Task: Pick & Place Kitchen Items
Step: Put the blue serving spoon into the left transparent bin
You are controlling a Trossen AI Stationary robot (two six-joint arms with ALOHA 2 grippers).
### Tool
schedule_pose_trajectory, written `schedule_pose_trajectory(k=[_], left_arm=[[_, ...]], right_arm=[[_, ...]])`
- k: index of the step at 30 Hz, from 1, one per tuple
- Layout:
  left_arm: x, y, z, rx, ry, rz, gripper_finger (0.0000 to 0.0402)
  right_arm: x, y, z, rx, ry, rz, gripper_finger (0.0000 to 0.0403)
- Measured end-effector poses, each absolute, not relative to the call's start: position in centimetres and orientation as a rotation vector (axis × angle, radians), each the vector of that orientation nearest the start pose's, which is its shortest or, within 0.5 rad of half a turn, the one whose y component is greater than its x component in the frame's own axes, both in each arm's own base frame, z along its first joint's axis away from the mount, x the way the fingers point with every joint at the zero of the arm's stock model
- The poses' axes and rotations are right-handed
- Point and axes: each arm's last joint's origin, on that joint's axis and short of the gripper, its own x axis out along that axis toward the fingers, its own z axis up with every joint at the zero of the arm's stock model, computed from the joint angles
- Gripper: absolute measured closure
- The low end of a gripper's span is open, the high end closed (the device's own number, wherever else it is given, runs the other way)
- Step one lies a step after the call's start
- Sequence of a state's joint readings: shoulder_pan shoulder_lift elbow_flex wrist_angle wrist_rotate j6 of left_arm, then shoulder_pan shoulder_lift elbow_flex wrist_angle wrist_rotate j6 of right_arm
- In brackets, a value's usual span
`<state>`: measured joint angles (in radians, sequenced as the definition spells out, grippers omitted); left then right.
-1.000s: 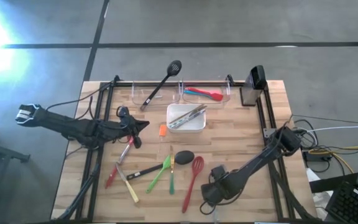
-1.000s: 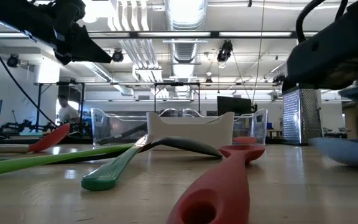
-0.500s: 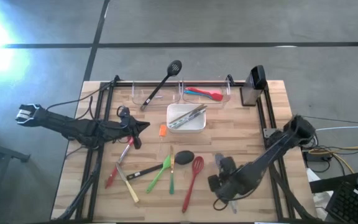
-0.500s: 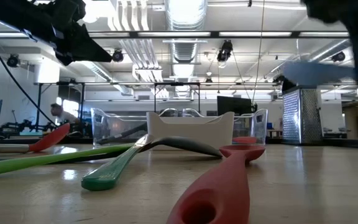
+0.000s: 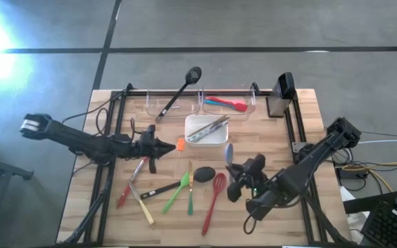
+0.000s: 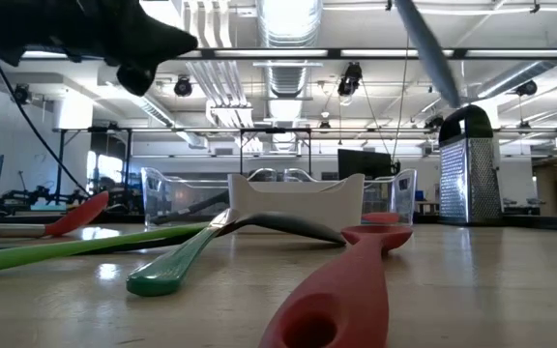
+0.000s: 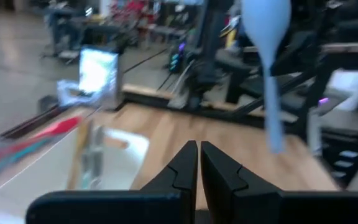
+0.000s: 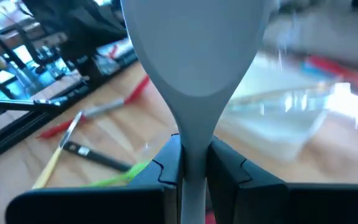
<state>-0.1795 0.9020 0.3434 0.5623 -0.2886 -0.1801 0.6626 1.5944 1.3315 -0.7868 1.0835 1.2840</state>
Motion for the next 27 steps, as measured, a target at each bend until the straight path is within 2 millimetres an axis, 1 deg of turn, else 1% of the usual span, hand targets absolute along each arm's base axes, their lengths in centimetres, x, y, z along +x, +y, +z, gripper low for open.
schedule_pose_trajectory(k=[4,7,10,16,20,23,27], left_arm=[[20.2,-3.1,22.8,-0.187,-0.043,0.018,0.0378],[21.7,-3.5,22.7,-0.186,-0.058,-0.033,0.0362],[23.5,-4.0,22.9,-0.161,-0.071,-0.082,0.0327],[27.5,-4.9,24.6,-0.098,-0.095,-0.167,0.0243],[29.7,-5.5,25.4,-0.063,-0.106,-0.23,0.0205],[31.2,-5.9,25.8,-0.059,-0.111,-0.262,0.0193],[32.6,-6.3,26.2,-0.056,-0.121,-0.329,0.0191]], right_arm=[[27.7,17.7,30.0,0.293,0.243,-0.68,0.037],[28.5,17.8,30.6,0.238,0.228,-0.65,0.037],[29.3,17.6,31.2,0.206,0.221,-0.613,0.037],[30.7,17.3,32.3,0.158,0.215,-0.503,0.037],[31.0,17.4,32.8,0.131,0.196,-0.46,0.037],[31.2,17.5,33.2,0.108,0.178,-0.437,0.037],[31.4,17.5,33.3,0.091,0.177,-0.419,0.037]])
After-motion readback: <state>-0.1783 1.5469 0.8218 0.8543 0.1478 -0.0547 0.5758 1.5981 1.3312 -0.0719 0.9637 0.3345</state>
